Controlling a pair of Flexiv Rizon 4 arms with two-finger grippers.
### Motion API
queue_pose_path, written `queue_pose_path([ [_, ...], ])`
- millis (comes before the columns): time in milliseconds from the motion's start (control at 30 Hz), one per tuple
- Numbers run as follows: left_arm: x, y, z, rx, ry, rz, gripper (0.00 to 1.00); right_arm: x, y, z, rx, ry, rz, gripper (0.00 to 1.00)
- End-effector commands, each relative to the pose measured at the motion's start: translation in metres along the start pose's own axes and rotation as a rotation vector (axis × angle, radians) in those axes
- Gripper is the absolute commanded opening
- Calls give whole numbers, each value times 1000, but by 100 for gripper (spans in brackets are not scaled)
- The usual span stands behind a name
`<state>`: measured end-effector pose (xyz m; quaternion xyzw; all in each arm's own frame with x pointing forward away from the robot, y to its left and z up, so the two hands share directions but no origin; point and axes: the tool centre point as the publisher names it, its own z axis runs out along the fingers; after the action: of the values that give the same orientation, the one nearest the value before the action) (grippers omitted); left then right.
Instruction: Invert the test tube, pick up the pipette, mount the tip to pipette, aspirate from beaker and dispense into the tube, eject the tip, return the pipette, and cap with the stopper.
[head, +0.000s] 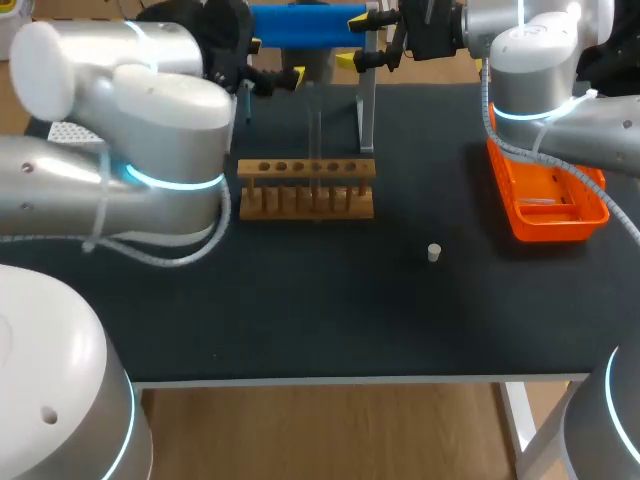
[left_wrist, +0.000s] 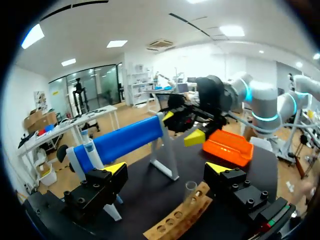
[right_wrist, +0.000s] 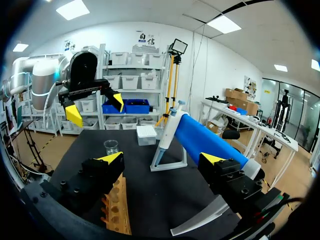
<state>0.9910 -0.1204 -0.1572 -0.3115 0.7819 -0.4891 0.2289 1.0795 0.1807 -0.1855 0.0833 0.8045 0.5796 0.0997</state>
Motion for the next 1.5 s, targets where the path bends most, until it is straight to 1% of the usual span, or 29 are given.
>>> queue_pose_path([
  [33,0,14,-13,67,301,22,100,1,0,-1,-1,-3,0,100],
  [233,11,26,-15,64,377,55,100,1,0,-1,-1,-3,0,100],
  [267,13,29,-14,54,368,68,100,1,0,-1,-1,-3,0,100],
  [367,16,33,-10,36,387,97,100,1,0,-1,-1,-3,0,100],
  [500,19,39,-4,18,393,115,100,1,0,-1,-1,-3,0,100],
  [567,19,42,0,-3,389,135,100,1,0,-1,-1,-3,0,100],
  [700,24,45,9,-25,412,159,100,1,0,-1,-1,-3,0,100],
  [900,30,49,22,-30,480,185,100,1,0,-1,-1,-3,0,100],
  [1167,36,56,36,-46,523,201,100,1,0,-1,-1,-3,0,100],
  [1500,48,61,54,-60,581,239,100,1,0,-1,-1,-3,0,100],
])
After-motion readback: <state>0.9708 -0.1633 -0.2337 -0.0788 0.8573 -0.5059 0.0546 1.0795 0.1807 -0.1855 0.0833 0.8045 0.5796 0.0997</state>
